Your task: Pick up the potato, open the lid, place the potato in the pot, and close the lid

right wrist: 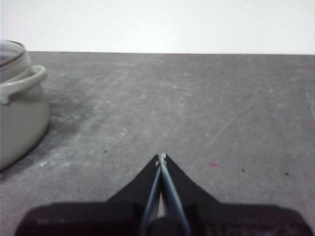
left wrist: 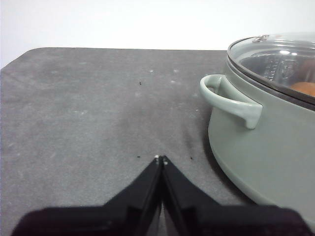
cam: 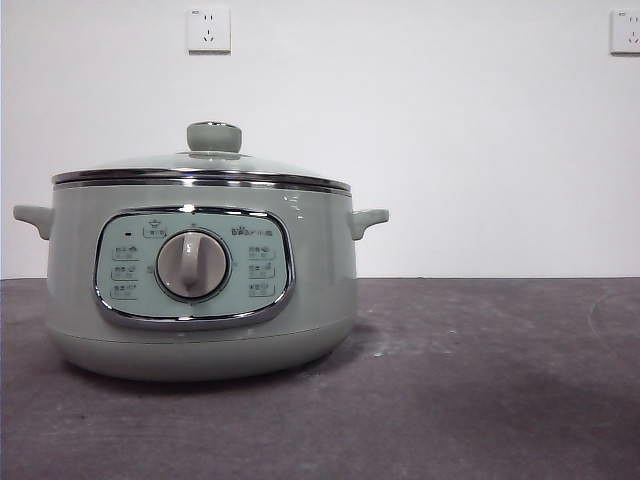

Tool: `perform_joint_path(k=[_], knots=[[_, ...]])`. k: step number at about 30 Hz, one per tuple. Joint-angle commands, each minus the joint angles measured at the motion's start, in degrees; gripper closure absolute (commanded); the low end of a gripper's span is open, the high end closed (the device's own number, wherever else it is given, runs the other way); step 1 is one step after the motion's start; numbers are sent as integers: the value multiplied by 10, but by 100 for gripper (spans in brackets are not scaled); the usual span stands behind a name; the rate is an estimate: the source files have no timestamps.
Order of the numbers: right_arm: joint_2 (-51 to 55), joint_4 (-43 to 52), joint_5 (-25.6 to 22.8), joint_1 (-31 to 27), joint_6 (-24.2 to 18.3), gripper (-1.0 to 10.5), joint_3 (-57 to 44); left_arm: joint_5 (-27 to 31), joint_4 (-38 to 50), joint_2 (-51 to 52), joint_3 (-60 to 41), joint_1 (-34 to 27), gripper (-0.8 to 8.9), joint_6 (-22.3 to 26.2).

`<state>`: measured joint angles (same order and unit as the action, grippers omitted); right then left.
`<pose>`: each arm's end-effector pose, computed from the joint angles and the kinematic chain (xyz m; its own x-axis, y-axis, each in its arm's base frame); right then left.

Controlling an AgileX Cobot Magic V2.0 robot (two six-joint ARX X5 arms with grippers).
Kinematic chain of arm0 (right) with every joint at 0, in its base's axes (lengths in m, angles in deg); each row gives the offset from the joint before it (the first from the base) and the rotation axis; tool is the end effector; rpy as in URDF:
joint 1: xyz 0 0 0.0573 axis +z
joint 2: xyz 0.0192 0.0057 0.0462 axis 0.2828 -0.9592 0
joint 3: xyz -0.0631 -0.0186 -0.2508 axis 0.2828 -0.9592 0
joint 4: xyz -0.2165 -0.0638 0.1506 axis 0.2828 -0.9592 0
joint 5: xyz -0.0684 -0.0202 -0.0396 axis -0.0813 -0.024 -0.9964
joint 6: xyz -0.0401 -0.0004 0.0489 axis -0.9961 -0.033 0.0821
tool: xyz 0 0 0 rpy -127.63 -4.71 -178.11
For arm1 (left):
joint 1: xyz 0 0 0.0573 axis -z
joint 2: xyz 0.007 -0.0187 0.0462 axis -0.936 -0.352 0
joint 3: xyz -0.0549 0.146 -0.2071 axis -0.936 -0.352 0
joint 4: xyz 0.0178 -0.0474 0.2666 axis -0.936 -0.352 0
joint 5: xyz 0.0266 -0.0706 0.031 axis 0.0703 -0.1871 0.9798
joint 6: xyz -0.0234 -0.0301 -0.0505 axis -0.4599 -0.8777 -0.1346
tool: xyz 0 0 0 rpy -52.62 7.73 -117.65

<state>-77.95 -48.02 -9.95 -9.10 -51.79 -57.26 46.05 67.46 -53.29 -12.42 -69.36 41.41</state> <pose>0.1362 0.0210 0.1520 0.9688 0.2043 -0.1405 -0.2063 0.9785 0.0001 0.1346 -0.0013 0.1493 0.9851 -0.0290 -0.1697 0.0208 0.9985 -0.0501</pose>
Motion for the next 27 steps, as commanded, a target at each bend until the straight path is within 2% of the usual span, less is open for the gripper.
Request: perform_joint_path(k=[1,6,9,27], knots=[[3,-6,0,-6,7,946,-6,1,0,2,-8,-2,817,-4],[15,-40,0,-7,8,946,-6,1,0,2,-8,-2,817,-4],[16,-39,-1,-7,33,946,-6,1,0,2,-8,-2,817,-4],[14,-39,-4,-7,33,946,-6,1,0,2,-8,-2,817,-4]])
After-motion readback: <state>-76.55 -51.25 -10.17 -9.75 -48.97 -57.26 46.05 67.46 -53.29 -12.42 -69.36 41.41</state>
